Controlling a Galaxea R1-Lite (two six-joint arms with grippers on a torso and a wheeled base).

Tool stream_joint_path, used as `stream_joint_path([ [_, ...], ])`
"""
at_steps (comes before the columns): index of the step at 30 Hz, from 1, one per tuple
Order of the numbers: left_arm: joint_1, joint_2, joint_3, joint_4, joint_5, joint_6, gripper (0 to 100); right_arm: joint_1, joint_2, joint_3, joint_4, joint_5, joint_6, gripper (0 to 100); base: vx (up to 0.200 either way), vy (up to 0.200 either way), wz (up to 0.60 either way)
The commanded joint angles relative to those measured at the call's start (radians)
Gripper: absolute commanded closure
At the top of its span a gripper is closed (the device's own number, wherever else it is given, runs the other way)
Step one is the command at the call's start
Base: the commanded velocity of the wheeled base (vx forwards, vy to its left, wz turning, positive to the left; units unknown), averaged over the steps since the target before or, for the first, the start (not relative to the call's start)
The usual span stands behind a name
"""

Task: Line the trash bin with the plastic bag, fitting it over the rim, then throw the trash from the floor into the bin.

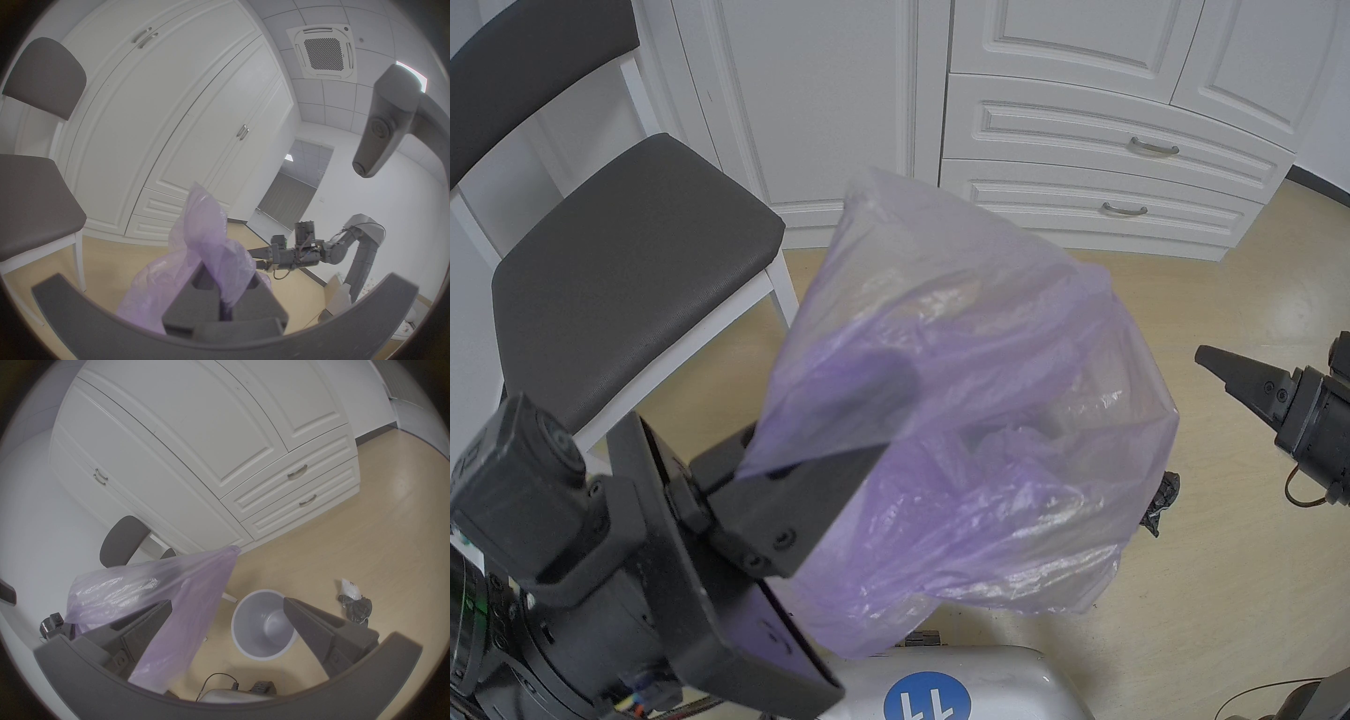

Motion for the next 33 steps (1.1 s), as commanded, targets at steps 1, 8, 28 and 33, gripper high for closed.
stream_joint_path([
  [1,-0.002,-0.015,0.025,-0.002,-0.023,0.000,100,0.003,0.040,-0.004,0.008,0.003,0.003,0,0.000,0.000,0.00],
  [8,-0.002,-0.017,0.040,-0.024,-0.068,-0.002,100,0.003,0.070,0.023,0.014,0.039,0.000,0,0.000,0.000,0.00],
  [28,-0.001,0.000,0.125,-0.136,-0.193,-0.016,100,-0.023,-0.002,0.003,0.014,0.039,-0.002,0,0.000,0.000,0.00],
  [33,-0.001,-0.005,0.145,-0.142,-0.227,-0.020,100,-0.020,0.018,0.006,0.014,0.040,-0.002,0,0.000,0.000,0.00],
])
